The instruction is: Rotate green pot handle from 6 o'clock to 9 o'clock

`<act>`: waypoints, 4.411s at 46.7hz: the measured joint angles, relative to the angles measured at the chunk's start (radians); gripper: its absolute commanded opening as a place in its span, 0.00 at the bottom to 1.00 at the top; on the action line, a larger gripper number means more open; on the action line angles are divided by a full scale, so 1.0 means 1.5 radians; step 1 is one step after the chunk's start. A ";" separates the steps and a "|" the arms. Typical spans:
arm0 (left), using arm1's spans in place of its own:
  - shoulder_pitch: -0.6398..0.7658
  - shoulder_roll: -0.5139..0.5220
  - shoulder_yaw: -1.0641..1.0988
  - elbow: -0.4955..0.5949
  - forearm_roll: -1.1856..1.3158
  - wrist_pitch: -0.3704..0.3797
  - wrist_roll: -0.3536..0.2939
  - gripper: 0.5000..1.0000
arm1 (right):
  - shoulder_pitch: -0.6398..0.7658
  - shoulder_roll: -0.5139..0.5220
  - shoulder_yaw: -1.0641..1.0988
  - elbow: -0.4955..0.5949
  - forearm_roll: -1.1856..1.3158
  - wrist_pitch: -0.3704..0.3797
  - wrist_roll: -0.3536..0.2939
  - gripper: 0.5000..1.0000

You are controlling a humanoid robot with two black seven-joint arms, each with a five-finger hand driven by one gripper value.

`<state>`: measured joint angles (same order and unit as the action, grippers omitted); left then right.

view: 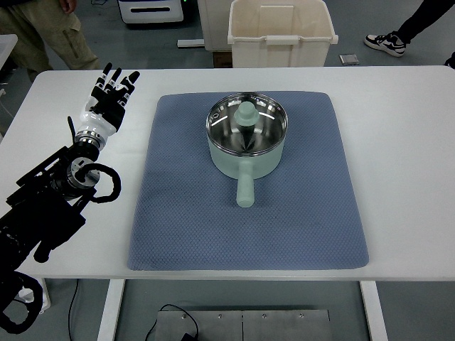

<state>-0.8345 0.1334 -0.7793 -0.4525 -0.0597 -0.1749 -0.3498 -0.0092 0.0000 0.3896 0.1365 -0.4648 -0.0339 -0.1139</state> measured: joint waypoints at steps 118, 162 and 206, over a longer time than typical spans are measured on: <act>-0.008 0.072 0.005 -0.190 0.165 -0.002 -0.005 1.00 | 0.000 0.000 0.000 0.000 0.000 0.000 0.000 1.00; -0.074 0.185 0.001 -0.391 0.471 -0.108 -0.004 1.00 | 0.000 0.000 0.000 0.000 0.000 0.000 0.000 1.00; -0.196 0.298 0.190 -0.589 0.679 -0.226 -0.008 1.00 | 0.000 0.000 0.000 0.000 0.000 0.000 0.000 1.00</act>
<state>-1.1284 0.5810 -0.4941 -1.3357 0.9591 -0.5141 -0.3615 -0.0092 0.0000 0.3896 0.1365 -0.4648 -0.0340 -0.1138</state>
